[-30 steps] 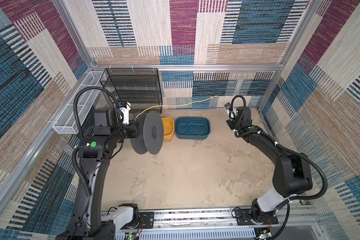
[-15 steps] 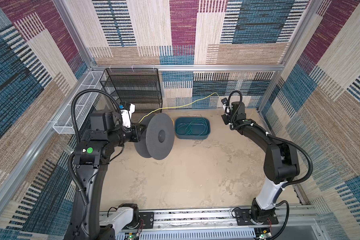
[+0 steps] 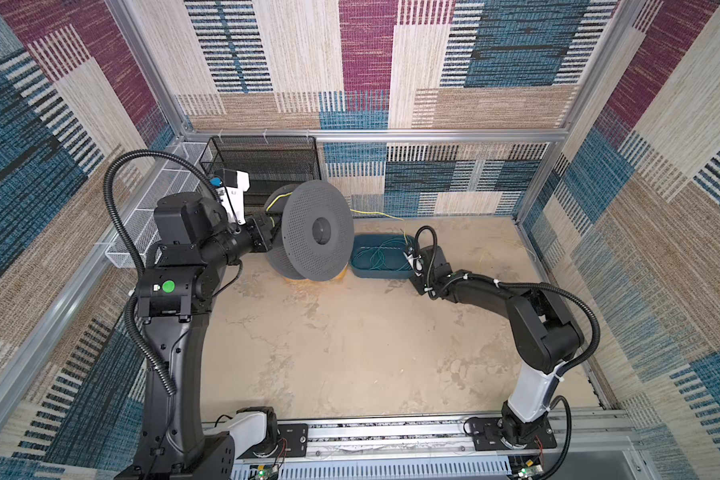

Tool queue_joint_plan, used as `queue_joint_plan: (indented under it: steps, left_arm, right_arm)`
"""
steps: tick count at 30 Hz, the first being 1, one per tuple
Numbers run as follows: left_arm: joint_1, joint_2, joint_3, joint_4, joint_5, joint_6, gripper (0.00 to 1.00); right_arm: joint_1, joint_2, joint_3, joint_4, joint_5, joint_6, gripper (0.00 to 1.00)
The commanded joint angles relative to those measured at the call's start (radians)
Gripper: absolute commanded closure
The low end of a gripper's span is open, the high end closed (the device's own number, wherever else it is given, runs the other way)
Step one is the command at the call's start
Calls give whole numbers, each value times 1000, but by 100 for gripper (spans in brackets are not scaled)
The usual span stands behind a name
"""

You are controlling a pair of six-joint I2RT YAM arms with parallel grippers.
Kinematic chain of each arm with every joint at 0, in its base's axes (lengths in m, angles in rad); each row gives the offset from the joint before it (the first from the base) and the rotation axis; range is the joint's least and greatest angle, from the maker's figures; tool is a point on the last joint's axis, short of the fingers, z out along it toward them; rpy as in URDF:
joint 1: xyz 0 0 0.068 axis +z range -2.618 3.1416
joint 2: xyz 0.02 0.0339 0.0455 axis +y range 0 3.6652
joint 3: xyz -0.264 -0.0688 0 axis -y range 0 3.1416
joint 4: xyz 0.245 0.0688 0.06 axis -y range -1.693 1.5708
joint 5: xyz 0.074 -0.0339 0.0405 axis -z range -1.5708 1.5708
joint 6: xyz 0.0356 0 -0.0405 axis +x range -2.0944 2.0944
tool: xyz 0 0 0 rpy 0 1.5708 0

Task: Wrap the cables

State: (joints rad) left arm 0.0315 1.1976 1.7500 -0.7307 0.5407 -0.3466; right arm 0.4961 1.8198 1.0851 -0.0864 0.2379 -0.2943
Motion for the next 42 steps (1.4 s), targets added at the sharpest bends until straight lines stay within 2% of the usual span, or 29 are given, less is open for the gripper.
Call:
queue_joint_plan:
  steps: [1,7,12,17,22,31,36,42]
  left_arm:
    - [11,10,7,219,-137,-151,100]
    - [22,83,82,294,-197,-250,100]
    - [21,119,67,371,-322,-295,100]
    - [14,186,96,380,-392,-288,100]
    - [-60,248,129,364,-472,-211,100]
    - [-221,364,234,301,-665,-32,100]
    - [-264,406,250,290,-708,21,100]
    - [-276,470,266,284,-744,61,100]
  right_arm:
    - [77,-42,-52,42,107,37,100]
    - [222,-111,-126,38,206,53,100]
    - [370,-158,-185,46,301,29,100]
    - [492,-241,-207,21,367,20,100]
    - [578,-356,-209,-7,407,-33,100]
    - [675,-559,-208,4,383,-137,100]
    - [692,-652,-185,-31,372,-161,100]
    - [698,-783,-131,-97,279,-166,100]
